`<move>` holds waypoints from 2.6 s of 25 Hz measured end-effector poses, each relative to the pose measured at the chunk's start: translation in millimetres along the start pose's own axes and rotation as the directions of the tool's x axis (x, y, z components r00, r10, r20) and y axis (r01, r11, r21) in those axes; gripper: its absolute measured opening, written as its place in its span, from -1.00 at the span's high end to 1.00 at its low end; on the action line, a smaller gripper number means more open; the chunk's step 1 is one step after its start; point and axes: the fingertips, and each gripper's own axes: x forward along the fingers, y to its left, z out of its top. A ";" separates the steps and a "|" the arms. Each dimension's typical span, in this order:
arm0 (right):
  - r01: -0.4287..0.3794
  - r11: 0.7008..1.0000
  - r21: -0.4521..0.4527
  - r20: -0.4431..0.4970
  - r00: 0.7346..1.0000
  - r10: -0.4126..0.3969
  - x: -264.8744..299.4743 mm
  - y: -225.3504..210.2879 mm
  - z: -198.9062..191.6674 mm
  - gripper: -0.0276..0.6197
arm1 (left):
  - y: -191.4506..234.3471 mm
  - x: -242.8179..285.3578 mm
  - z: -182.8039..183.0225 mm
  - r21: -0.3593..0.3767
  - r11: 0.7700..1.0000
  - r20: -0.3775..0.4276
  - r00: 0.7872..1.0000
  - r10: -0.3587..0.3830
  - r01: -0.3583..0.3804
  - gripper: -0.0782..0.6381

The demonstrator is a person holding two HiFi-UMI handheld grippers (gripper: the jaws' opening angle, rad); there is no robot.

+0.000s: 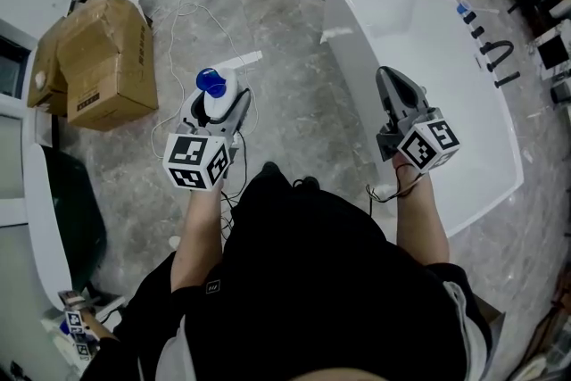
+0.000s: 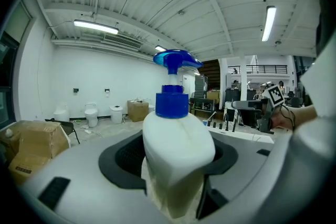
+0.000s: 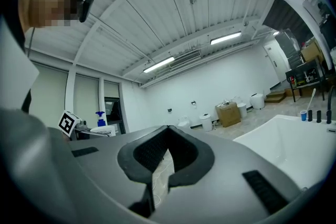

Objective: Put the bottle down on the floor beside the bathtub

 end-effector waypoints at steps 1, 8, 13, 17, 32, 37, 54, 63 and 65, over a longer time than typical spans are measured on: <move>-0.004 1.000 0.000 -0.004 1.000 0.004 2.0 0.6 -0.5 0.83 | 2.3 0.9 0.7 -0.001 1.000 0.000 1.000 0.002 -0.002 -0.01; -0.019 1.000 -0.022 -0.033 0.999 0.018 42.0 0.8 -3.0 0.83 | 35.0 27.3 -2.8 -0.023 1.000 0.002 1.000 -0.010 0.010 -0.01; -0.005 1.000 -0.029 -0.041 0.999 0.003 98.7 -8.3 -1.4 0.83 | 86.8 59.9 -0.9 -0.045 0.999 0.002 1.000 -0.013 0.013 -0.01; -0.019 1.000 -0.024 -0.035 0.999 0.018 163.4 -8.3 -1.8 0.83 | 141.4 83.7 7.7 -0.034 0.999 -0.005 1.000 -0.015 0.015 -0.01; 0.027 1.000 -0.007 -0.073 0.997 -0.027 322.9 -3.9 -14.2 0.83 | 286.0 159.4 14.8 -0.044 0.997 -0.040 0.997 -0.069 0.067 -0.01; 0.074 0.997 0.021 -0.081 0.994 -0.072 326.2 -28.5 -18.3 0.83 | 286.2 191.3 14.8 -0.052 0.993 -0.057 0.992 -0.112 0.109 -0.01; 0.053 0.992 0.118 -0.061 0.997 -0.046 444.5 -195.9 12.6 0.83 | 304.9 382.3 72.2 -0.028 0.991 -0.110 0.985 -0.133 0.130 -0.01; 0.006 0.993 0.118 -0.109 0.994 0.007 495.6 -281.6 32.7 0.83 | 292.9 481.3 105.3 -0.050 0.990 -0.108 0.985 -0.135 0.130 -0.01; 0.006 0.993 0.118 -0.112 0.994 0.008 504.3 -295.4 35.9 0.83 | 291.9 495.4 107.8 -0.055 0.990 -0.107 0.985 -0.135 0.130 -0.01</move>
